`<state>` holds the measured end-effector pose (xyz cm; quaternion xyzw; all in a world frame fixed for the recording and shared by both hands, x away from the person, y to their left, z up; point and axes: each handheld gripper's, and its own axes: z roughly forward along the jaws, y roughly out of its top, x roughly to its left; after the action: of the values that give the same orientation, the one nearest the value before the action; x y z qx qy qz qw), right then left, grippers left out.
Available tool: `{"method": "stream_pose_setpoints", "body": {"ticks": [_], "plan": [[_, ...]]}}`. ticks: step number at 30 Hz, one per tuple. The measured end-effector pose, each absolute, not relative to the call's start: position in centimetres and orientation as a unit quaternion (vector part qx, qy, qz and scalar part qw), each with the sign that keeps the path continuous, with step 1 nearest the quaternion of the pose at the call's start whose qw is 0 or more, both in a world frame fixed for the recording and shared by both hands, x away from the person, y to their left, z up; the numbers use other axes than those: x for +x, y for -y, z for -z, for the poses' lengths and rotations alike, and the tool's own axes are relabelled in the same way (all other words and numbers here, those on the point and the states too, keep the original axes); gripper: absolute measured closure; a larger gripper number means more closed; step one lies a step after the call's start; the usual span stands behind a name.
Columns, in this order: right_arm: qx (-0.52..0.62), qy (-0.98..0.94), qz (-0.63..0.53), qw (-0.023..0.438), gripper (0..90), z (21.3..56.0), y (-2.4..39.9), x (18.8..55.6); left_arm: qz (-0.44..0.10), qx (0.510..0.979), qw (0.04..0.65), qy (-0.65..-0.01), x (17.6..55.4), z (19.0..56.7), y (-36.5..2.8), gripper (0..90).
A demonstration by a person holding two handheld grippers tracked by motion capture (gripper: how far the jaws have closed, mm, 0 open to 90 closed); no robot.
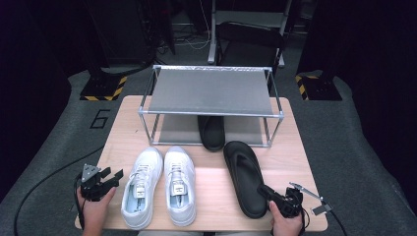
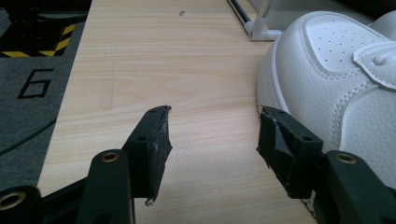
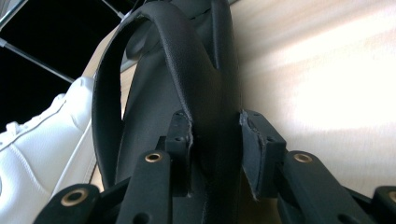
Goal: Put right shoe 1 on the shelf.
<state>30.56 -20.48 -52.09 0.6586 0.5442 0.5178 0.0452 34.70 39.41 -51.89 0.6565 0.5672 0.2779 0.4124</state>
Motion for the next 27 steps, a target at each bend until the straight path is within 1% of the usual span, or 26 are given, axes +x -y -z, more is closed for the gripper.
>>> {"method": "stream_pose_setpoints", "body": {"ticks": [18,22,26,27], "plan": [[0.662,-0.535,-0.515,0.1,65.5,50.4,19.8,36.2,-0.274,0.66,0.409,-0.567,34.7,51.8,-39.6,43.0],[0.669,-0.529,-0.513,0.098,65.4,50.2,19.6,37.4,-0.275,0.659,0.411,-0.567,34.7,51.8,-39.6,43.0],[0.667,-0.534,-0.507,0.11,65.4,50.1,19.3,38.8,-0.273,0.661,0.409,-0.567,34.7,51.8,-39.6,43.1],[0.669,-0.531,-0.509,0.107,65.4,50.0,19.3,39.2,-0.273,0.66,0.409,-0.567,34.7,51.8,-39.6,43.1]]}}
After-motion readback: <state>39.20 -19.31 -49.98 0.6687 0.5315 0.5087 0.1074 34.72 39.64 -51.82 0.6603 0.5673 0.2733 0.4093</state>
